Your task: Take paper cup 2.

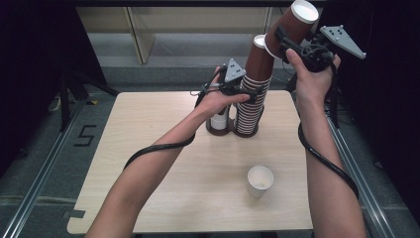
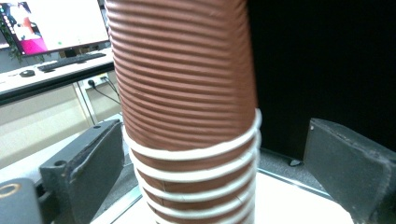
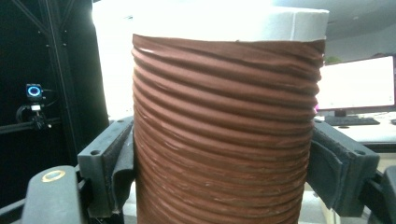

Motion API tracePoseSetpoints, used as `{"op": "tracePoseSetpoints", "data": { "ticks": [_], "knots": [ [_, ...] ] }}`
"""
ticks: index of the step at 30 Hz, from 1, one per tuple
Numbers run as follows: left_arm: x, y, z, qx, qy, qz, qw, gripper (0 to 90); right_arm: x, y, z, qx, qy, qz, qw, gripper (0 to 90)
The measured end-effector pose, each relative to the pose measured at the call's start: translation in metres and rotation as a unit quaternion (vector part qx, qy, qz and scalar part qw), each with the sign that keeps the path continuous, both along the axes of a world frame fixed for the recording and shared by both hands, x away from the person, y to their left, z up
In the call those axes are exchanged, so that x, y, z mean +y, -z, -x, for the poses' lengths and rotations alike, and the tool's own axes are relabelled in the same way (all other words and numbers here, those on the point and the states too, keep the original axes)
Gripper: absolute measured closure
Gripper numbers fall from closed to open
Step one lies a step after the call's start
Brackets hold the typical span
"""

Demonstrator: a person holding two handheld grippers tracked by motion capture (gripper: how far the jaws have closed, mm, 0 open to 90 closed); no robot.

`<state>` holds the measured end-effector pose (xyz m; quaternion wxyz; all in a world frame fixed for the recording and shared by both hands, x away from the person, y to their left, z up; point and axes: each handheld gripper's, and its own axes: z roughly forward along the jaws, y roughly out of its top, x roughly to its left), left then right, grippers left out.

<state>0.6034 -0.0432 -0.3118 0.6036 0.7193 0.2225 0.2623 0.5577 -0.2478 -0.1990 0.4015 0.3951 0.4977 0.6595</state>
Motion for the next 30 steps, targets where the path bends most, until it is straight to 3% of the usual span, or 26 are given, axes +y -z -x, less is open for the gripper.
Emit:
{"op": "tracePoseSetpoints", "data": {
  "ticks": [12, 20, 23, 30],
  "knots": [
    [0.050, 0.002, 0.054, -0.025, 0.014, 0.008, 0.9996, 4.6, -0.021, 0.023, 0.038, 0.014, 0.008, 0.036, 0.9992, 19.0],
    [0.082, 0.022, 0.082, -0.016, 0.013, 0.005, 0.9998, 4.7, -0.018, 0.055, 0.058, 0.049, -0.014, 0.028, 0.9983, 18.8],
    [0.094, 0.031, 0.093, -0.014, 0.014, 0.001, 0.9998, 4.7, -0.017, 0.066, 0.063, 0.052, -0.023, 0.029, 0.9980, 18.8],
    [0.115, 0.056, 0.113, -0.007, 0.019, -0.009, 0.9998, 4.7, -0.010, 0.099, 0.073, 0.088, -0.042, 0.025, 0.9949, 18.8]
  ]
}}
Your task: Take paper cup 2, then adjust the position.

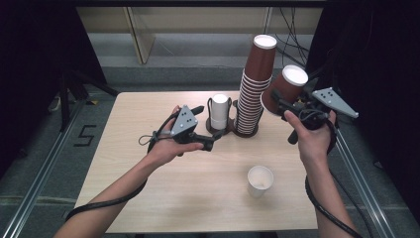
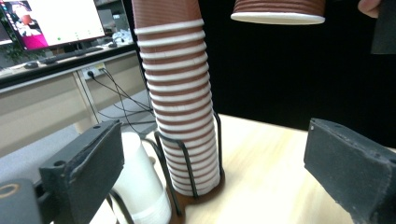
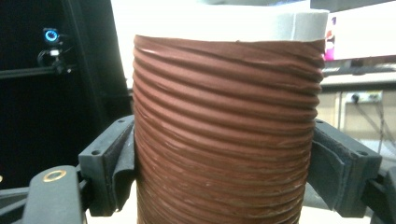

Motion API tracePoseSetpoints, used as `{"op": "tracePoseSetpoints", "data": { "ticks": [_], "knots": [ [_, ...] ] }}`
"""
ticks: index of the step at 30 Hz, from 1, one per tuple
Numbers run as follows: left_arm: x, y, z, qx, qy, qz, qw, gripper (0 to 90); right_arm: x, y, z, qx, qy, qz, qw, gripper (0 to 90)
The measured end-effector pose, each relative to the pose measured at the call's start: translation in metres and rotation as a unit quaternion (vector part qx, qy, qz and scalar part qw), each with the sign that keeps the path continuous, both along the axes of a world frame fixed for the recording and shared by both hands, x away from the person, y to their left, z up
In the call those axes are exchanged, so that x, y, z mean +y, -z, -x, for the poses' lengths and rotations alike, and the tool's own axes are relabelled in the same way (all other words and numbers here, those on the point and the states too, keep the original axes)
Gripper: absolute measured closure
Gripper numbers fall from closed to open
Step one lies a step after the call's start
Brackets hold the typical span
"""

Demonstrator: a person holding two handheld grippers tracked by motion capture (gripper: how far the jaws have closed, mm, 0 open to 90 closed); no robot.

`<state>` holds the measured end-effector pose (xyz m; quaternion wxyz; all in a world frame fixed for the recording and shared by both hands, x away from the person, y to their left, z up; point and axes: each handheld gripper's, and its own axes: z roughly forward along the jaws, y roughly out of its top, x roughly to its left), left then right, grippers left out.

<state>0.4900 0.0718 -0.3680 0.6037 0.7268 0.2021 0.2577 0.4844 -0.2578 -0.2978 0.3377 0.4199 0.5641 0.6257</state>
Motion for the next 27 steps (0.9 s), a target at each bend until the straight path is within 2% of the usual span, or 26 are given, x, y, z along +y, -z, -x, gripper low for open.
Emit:
{"op": "tracePoseSetpoints", "data": {
  "ticks": [2, 6, 8, 11, 12, 13, 18, 20, 22, 26, 27],
  "knots": [
    [0.005, 0.007, 0.005, 0.002, -0.001, -0.005, 1.0000, 4.7, 0.003, 0.010, 0.003, 0.006, -0.006, -0.003, 1.0000, 18.8],
    [0.014, 0.017, 0.012, 0.014, -0.004, -0.003, 0.9999, 4.7, 0.007, 0.027, 0.008, 0.021, -0.017, -0.004, 0.9996, 18.8],
    [0.018, 0.023, 0.016, 0.023, -0.004, 0.002, 0.9997, 4.6, 0.009, 0.036, 0.009, 0.034, -0.029, -0.022, 0.9988, 18.8],
    [0.022, 0.030, 0.019, 0.030, -0.007, -0.002, 0.9995, 4.7, 0.011, 0.047, 0.009, 0.041, -0.032, -0.027, 0.9983, 18.8],
    [0.023, 0.031, 0.019, 0.029, -0.008, -0.002, 0.9995, 4.6, 0.012, 0.049, 0.010, 0.053, -0.035, -0.033, 0.9974, 18.8],
    [0.024, 0.033, 0.020, 0.031, -0.010, -0.001, 0.9995, 4.7, 0.013, 0.052, 0.009, 0.051, -0.035, -0.037, 0.9974, 18.8],
    [0.025, 0.037, 0.020, 0.040, -0.013, 0.003, 0.9991, 4.7, 0.015, 0.061, 0.012, 0.059, -0.037, -0.041, 0.9967, 18.7],
    [0.026, 0.039, 0.020, 0.043, -0.015, 0.003, 0.9989, 4.7, 0.017, 0.062, 0.014, 0.065, -0.040, -0.050, 0.9958, 18.7],
    [0.026, 0.039, 0.023, 0.043, -0.013, 0.005, 0.9990, 4.7, 0.019, 0.063, 0.016, 0.058, -0.044, -0.045, 0.9963, 18.7],
    [0.023, 0.041, 0.031, 0.047, 0.001, 0.003, 0.9989, 4.2, 0.029, 0.065, 0.021, 0.067, -0.059, -0.044, 0.9950, 18.6],
    [0.023, 0.042, 0.032, 0.049, 0.005, 0.000, 0.9988, 4.1, 0.034, 0.066, 0.022, 0.067, -0.066, -0.052, 0.9942, 18.6]
  ]
}}
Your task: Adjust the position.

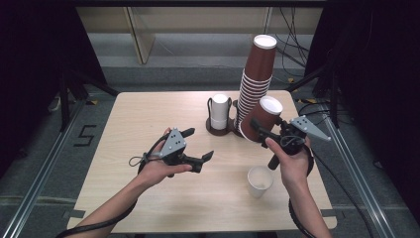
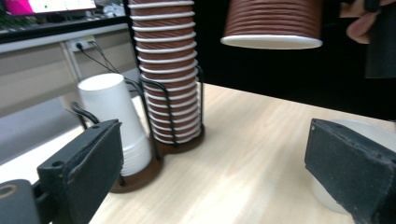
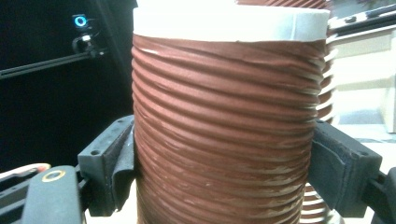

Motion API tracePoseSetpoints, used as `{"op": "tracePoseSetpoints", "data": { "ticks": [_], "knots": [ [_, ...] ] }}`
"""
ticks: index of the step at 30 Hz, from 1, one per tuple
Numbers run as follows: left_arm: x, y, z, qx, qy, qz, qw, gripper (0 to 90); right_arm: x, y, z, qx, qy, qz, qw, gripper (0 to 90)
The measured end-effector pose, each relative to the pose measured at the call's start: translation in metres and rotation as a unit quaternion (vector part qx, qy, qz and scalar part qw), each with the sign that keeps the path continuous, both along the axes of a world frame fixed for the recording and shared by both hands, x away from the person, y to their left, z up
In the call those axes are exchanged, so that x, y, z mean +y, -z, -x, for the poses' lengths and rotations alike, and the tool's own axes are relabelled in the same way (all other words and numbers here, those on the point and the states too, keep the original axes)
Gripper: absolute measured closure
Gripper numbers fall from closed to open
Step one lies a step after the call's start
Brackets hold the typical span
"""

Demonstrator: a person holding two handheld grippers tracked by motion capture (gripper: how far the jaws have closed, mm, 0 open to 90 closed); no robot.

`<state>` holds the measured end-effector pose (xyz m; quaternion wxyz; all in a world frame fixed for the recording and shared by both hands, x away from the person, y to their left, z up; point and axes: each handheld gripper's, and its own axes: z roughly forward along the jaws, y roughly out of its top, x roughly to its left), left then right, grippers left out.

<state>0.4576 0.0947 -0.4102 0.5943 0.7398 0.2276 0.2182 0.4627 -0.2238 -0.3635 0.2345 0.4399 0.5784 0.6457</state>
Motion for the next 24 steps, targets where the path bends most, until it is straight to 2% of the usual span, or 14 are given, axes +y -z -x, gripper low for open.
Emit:
{"op": "tracePoseSetpoints", "data": {
  "ticks": [6, 7, 8, 9, 10, 15, 18, 23, 24],
  "knots": [
    [-0.005, 0.003, 0.008, -0.001, 0.011, -0.002, 0.9999, 1.2, 0.017, 0.005, 0.004, 0.005, -0.027, -0.002, 0.9996, 18.5],
    [-0.005, 0.003, 0.009, -0.003, 0.013, -0.005, 0.9999, 0.3, 0.018, 0.006, 0.004, 0.005, -0.026, 0.004, 0.9996, 18.5],
    [-0.007, 0.003, 0.011, -0.004, 0.014, -0.005, 0.9999, 0.0, 0.020, 0.007, 0.004, 0.007, -0.028, -0.004, 0.9996, 18.5],
    [-0.008, 0.003, 0.012, -0.005, 0.016, -0.006, 0.9998, 0.0, 0.022, 0.008, 0.006, 0.018, -0.025, 0.000, 0.9995, 18.5],
    [-0.009, 0.003, 0.013, -0.009, 0.018, -0.008, 0.9998, 0.0, 0.023, 0.009, 0.005, 0.013, -0.029, -0.003, 0.9995, 18.5],
    [-0.020, 0.003, 0.022, -0.019, 0.027, -0.012, 0.9994, 0.0, 0.032, 0.009, 0.012, 0.028, -0.037, -0.011, 0.9988, 18.5],
    [-0.027, 0.001, 0.027, -0.023, 0.037, -0.014, 0.9990, 0.0, 0.036, 0.010, 0.016, 0.030, -0.040, -0.004, 0.9987, 18.5],
    [-0.037, 0.003, 0.028, -0.017, 0.051, -0.010, 0.9985, 0.0, 0.043, 0.016, 0.021, 0.049, -0.052, -0.021, 0.9972, 18.5],
    [-0.040, 0.004, 0.027, -0.015, 0.053, -0.011, 0.9984, 0.0, 0.043, 0.017, 0.020, 0.047, -0.053, -0.015, 0.9974, 18.5]
  ]
}}
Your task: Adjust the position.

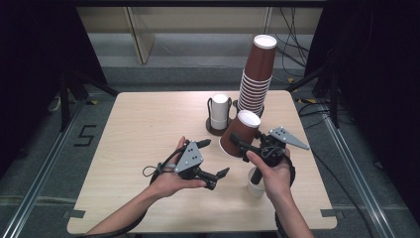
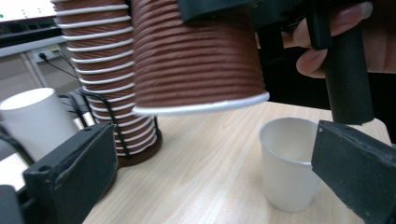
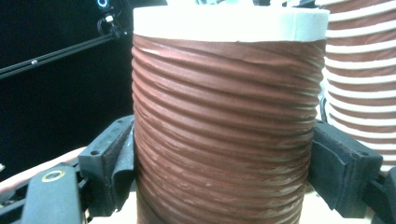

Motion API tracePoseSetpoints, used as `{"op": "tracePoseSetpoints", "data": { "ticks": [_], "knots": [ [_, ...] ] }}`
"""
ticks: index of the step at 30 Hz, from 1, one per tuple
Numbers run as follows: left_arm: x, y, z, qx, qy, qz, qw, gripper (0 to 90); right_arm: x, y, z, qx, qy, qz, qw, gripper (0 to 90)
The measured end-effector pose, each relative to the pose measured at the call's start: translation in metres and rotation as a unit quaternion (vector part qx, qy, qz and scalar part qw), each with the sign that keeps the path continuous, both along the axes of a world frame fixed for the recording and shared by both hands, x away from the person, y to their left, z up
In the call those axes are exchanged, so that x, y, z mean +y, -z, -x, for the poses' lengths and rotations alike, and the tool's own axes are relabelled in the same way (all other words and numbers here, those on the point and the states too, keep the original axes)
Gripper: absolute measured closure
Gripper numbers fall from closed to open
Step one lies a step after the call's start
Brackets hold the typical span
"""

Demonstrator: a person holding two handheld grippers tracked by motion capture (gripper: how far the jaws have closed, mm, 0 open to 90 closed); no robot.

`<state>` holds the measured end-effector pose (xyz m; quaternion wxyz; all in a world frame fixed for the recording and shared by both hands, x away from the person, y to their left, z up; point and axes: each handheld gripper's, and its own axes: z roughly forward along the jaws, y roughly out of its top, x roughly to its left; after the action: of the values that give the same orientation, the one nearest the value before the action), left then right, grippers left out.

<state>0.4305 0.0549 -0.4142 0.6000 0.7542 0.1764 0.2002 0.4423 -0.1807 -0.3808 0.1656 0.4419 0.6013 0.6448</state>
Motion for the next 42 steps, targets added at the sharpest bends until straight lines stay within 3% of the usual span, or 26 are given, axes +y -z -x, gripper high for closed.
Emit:
{"op": "tracePoseSetpoints", "data": {
  "ticks": [5, 14, 22, 31, 42],
  "knots": [
    [-0.007, -0.001, -0.007, 0.002, -0.001, 0.003, 1.0000, 0.0, 0.003, 0.004, 0.002, 0.024, -0.003, -0.006, 0.9997, 18.4],
    [-0.018, -0.008, -0.012, -0.010, 0.009, -0.006, 0.9999, 0.0, -0.002, 0.010, 0.004, 0.027, 0.005, -0.006, 0.9996, 18.3],
    [-0.029, -0.007, -0.016, -0.003, 0.013, -0.007, 0.9999, 0.0, -0.004, 0.015, 0.007, 0.043, 0.008, -0.017, 0.9989, 18.2],
    [-0.039, -0.009, -0.020, 0.008, 0.016, 0.004, 0.9998, 0.0, -0.005, 0.016, 0.008, 0.048, 0.013, -0.021, 0.9985, 18.2],
    [-0.048, -0.004, -0.025, 0.018, 0.016, -0.003, 0.9997, 0.0, -0.003, 0.015, 0.009, 0.050, 0.008, -0.029, 0.9983, 18.1]
  ]
}}
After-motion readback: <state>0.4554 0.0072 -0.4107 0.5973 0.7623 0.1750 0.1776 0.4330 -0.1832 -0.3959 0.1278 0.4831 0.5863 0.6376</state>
